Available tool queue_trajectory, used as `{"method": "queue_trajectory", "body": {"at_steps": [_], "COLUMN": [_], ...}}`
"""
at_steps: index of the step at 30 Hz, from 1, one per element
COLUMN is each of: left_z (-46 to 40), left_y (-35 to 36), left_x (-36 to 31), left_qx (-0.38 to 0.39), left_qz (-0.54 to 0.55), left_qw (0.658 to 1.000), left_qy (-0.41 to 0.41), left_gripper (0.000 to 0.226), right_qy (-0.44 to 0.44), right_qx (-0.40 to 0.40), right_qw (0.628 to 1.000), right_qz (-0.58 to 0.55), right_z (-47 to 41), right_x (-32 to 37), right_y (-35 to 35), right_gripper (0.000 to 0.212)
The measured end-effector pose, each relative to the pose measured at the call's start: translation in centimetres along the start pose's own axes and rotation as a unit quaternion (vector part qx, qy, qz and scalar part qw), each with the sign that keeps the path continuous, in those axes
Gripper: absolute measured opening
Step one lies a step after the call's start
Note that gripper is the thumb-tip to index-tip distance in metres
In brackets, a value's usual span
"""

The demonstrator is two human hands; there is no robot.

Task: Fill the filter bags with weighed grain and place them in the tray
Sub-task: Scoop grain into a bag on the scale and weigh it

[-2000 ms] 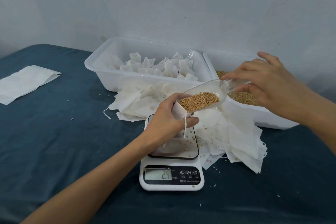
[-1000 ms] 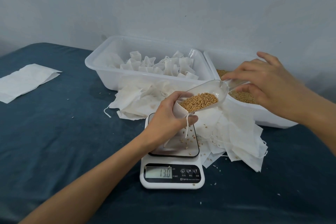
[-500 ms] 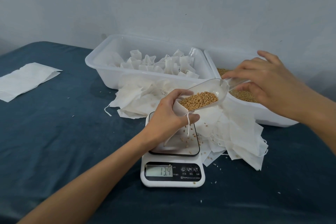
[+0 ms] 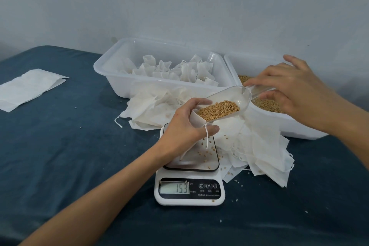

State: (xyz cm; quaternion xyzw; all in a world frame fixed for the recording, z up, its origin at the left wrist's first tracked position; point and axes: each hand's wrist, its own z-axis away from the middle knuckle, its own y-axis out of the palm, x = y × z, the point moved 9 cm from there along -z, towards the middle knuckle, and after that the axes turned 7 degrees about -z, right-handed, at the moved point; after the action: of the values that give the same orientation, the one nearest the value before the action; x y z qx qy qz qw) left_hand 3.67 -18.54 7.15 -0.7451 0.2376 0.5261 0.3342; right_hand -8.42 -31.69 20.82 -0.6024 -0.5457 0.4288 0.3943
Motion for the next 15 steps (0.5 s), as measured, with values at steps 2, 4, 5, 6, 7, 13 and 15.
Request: {"method": "queue_trajectory", "body": {"at_steps": [2, 4, 5, 6, 7, 13, 15], "left_z": [0.0, 0.04, 0.06, 0.05, 0.07, 0.09, 0.09], "left_y": [-0.02, -0.06, -0.07, -0.06, -0.07, 0.01, 0.12], "left_x": [-0.05, -0.16, -0.19, -0.22, -0.22, -0.27, -0.18], "left_qx": [0.0, -0.001, -0.001, -0.001, -0.001, 0.002, 0.012], "left_qz": [0.002, -0.004, -0.006, -0.007, -0.008, -0.004, 0.01], "left_qw": [1.0, 1.0, 1.0, 1.0, 1.0, 1.0, 1.0], "left_qy": [0.0, 0.003, 0.003, 0.004, 0.004, 0.002, 0.002], "left_gripper": [0.055, 0.055, 0.055, 0.055, 0.055, 0.057, 0.057], "right_qy": [-0.001, -0.002, -0.002, -0.002, -0.002, 0.0, 0.002], "right_qx": [0.0, -0.001, -0.001, -0.002, -0.003, -0.003, -0.003], "right_qw": [1.0, 1.0, 1.0, 1.0, 1.0, 1.0, 1.0], "right_qz": [0.0, 0.002, 0.002, 0.002, 0.001, -0.004, -0.006], "right_z": [0.02, -0.03, -0.06, -0.09, -0.11, -0.08, -0.09], "right_x": [-0.02, -0.04, -0.05, -0.05, -0.04, -0.14, -0.23], "right_y": [0.04, 0.01, -0.01, -0.02, -0.02, -0.05, -0.05], "right_gripper": [0.041, 0.04, 0.04, 0.04, 0.04, 0.043, 0.043]}}
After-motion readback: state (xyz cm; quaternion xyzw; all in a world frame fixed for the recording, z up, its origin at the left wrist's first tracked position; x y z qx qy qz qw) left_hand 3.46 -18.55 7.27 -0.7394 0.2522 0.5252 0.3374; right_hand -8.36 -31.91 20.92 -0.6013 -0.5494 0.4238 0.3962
